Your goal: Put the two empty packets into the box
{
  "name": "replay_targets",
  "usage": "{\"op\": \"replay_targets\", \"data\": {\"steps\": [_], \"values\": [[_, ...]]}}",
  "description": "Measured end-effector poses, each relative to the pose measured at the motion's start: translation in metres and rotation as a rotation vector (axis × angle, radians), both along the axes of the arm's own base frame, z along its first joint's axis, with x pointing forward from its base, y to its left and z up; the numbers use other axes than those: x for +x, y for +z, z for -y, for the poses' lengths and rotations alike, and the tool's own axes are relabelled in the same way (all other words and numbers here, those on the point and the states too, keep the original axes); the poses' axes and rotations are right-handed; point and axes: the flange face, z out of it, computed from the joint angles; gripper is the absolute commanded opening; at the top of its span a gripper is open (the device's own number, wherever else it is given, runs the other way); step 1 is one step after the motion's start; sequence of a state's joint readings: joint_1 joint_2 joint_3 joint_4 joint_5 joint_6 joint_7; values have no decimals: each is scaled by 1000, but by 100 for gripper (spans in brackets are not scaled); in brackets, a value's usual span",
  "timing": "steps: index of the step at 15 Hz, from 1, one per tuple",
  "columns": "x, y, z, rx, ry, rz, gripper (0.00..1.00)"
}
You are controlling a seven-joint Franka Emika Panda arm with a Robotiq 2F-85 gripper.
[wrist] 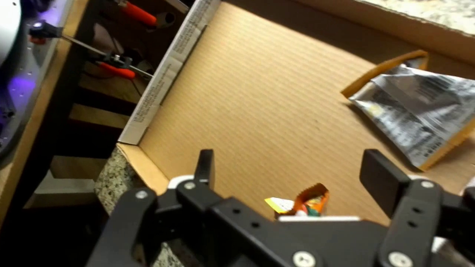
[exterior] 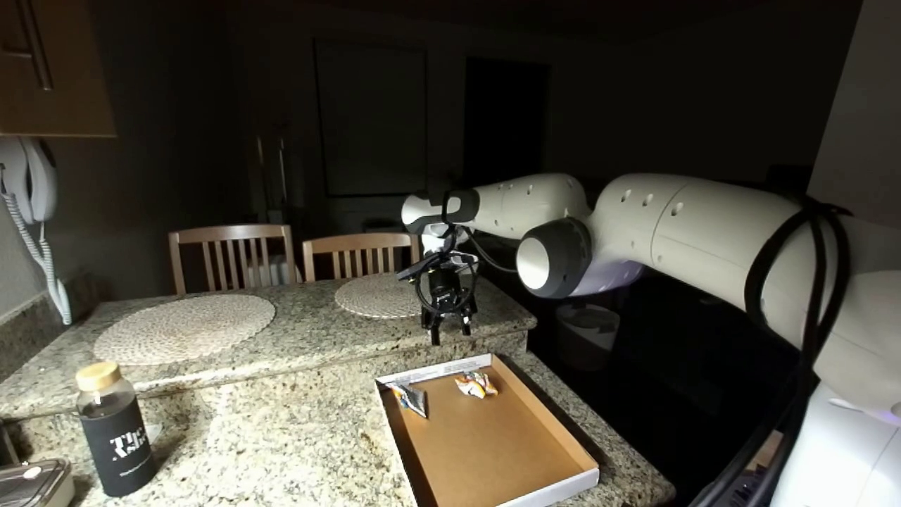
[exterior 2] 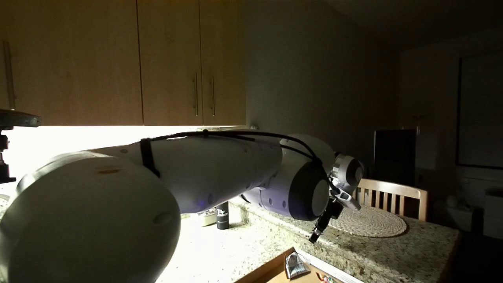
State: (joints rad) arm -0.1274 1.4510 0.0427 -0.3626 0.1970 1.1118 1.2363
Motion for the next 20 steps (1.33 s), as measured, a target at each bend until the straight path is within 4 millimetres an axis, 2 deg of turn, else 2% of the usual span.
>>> {"op": "replay_targets", "data": {"steps": [5, 9, 16, 20], "values": [[39, 25, 11, -82, -49, 275, 100], [58, 44, 18, -240, -9, 412, 100], [78, 82, 0, -555, 167, 543, 100], [92, 104, -6, -604, 200, 666, 100]]}}
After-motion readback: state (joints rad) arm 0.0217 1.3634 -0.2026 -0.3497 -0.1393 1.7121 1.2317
